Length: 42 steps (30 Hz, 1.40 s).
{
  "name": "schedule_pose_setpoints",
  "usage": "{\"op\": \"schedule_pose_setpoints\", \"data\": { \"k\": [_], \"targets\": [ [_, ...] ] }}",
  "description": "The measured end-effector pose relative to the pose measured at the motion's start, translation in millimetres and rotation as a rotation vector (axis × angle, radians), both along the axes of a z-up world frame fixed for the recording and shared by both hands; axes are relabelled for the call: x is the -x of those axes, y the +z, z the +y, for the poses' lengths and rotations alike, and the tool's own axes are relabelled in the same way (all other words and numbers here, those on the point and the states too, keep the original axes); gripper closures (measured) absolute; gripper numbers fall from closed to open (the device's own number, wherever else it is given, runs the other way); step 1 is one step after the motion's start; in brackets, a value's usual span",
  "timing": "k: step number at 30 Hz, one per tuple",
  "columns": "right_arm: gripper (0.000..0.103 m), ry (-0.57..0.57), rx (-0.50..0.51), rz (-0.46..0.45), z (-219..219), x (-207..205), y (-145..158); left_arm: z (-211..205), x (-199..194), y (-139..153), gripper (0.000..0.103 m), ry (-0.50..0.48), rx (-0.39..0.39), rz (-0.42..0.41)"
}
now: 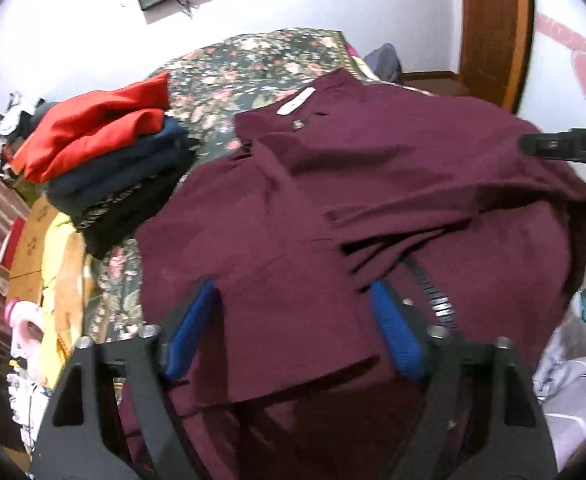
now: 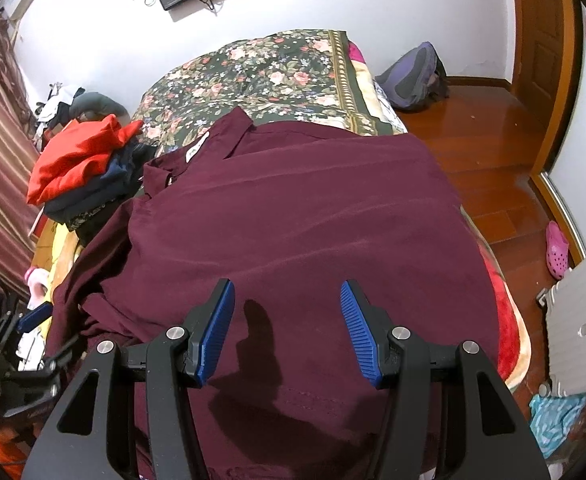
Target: Fold large clothes
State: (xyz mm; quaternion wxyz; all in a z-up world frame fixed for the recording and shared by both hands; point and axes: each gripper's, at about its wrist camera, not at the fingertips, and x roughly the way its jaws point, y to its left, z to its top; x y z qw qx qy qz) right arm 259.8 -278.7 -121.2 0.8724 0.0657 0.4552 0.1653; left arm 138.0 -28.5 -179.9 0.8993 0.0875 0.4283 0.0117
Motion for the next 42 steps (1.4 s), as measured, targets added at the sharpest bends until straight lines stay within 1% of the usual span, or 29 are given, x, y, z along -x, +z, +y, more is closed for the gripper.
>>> {"op": "schedule_pose_setpoints", "data": {
  "k": [1, 2, 3, 5, 6, 8, 9, 11, 12, 13, 15, 17, 18, 20, 22, 25, 27, 28, 31, 32, 33, 36, 38, 39, 41, 42],
  "targets": [
    [0.052, -0.001, 0.001, 0.002, -0.2, -0.4, -0.8, 5.7, -0.4, -0.9, 0.047, -0.005, 0.022, 0.014],
    [0.052, -0.001, 0.003, 0.004, 0.1, -0.7, -1.3, 11.6, 0.5, 1.4, 0.054, -0.012, 0.053, 0.012],
    [0.052, -0.002, 0.004, 0.005, 0.9, -1.4, -1.8, 17.5, 1.9, 5.7, 0.060, -0.014, 0.067, -0.002],
    [0.052, -0.003, 0.004, 0.005, 1.9, -2.1, -2.2, 25.9, 1.3, 14.6, 0.070, -0.004, 0.061, -0.030],
    [0.052, -0.003, 0.004, 0.005, 2.9, -2.7, -2.3, 34.5, 1.1, 22.9, 0.072, 0.004, 0.074, -0.049],
    [0.052, -0.002, 0.003, 0.005, 4.7, -3.5, -2.6, 58.2, -3.6, 40.0, 0.074, 0.039, 0.126, -0.086],
    [0.052, -0.001, 0.003, 0.004, 6.2, -4.2, -2.7, 67.7, -6.5, 45.4, 0.074, 0.061, 0.135, -0.102],
    [0.052, 0.002, 0.004, 0.003, 8.5, -5.5, -2.7, 96.2, -17.9, 54.2, 0.074, 0.137, 0.127, -0.139],
    [0.052, 0.002, 0.004, 0.003, 9.2, -6.2, -3.0, 107.4, -23.5, 54.2, 0.074, 0.163, 0.129, -0.143],
    [0.052, 0.002, 0.005, 0.004, 9.9, -7.0, -3.2, 124.7, -31.9, 52.5, 0.074, 0.209, 0.139, -0.141],
    [0.052, 0.001, 0.008, 0.004, 9.5, -7.7, -3.8, 153.0, -45.6, 44.7, 0.074, 0.281, 0.158, -0.122],
    [0.052, -0.002, 0.010, 0.004, 9.0, -8.4, -3.6, 183.6, -60.6, 27.7, 0.074, 0.369, 0.153, -0.078],
    [0.052, -0.006, 0.011, 0.004, 7.5, -9.0, -3.6, 192.9, -64.2, 19.8, 0.072, 0.394, 0.158, -0.054],
    [0.052, -0.015, 0.013, 0.002, 4.0, -9.3, -3.2, 213.0, -70.4, -0.2, 0.071, 0.456, 0.183, 0.009],
    [0.052, -0.021, 0.017, 0.001, 0.8, -10.0, -2.1, 221.7, -67.3, -13.6, 0.071, 0.497, 0.188, 0.043],
    [0.052, -0.022, 0.026, 0.000, -4.0, -13.0, 0.7, 224.4, -57.8, -26.8, 0.063, 0.508, 0.214, 0.070],
    [0.052, -0.014, 0.035, -0.002, -7.0, -17.9, 5.2, 222.9, -53.3, -31.0, 0.052, 0.501, 0.227, 0.080],
    [0.052, -0.008, 0.041, -0.006, -7.7, -20.4, 7.8, 221.0, -52.1, -31.6, 0.051, 0.490, 0.227, 0.081],
    [0.052, 0.028, 0.067, -0.031, -8.8, -32.5, 18.1, 214.7, -59.1, -29.1, 0.037, 0.439, 0.218, 0.088],
    [0.052, 0.040, 0.072, -0.040, -9.2, -36.3, 20.4, 214.7, -63.1, -29.2, 0.031, 0.424, 0.223, 0.090],
    [0.052, 0.050, 0.079, -0.049, -11.6, -43.1, 23.5, 213.9, -67.6, -29.5, 0.029, 0.405, 0.234, 0.091],
    [0.052, 0.057, 0.088, -0.048, -19.3, -61.5, 26.2, 219.4, -83.6, -41.1, 0.027, 0.372, 0.277, 0.112],
    [0.052, 0.057, 0.076, -0.026, -28.2, -76.7, 23.7, 226.6, -95.1, -57.0, 0.027, 0.363, 0.315, 0.155],
    [0.052, 0.048, 0.062, -0.007, -35.9, -87.1, 20.6, 231.6, -100.9, -67.0, 0.027, 0.366, 0.348, 0.185],
    [0.052, 0.035, 0.037, 0.027, -47.1, -100.5, 15.2, 241.7, -109.0, -82.8, 0.027, 0.367, 0.452, 0.222],
    [0.052, 0.020, 0.024, 0.059, -55.6, -111.4, 8.0, 248.2, -112.1, -89.4, 0.026, 0.365, 0.525, 0.232]
  ]
}}
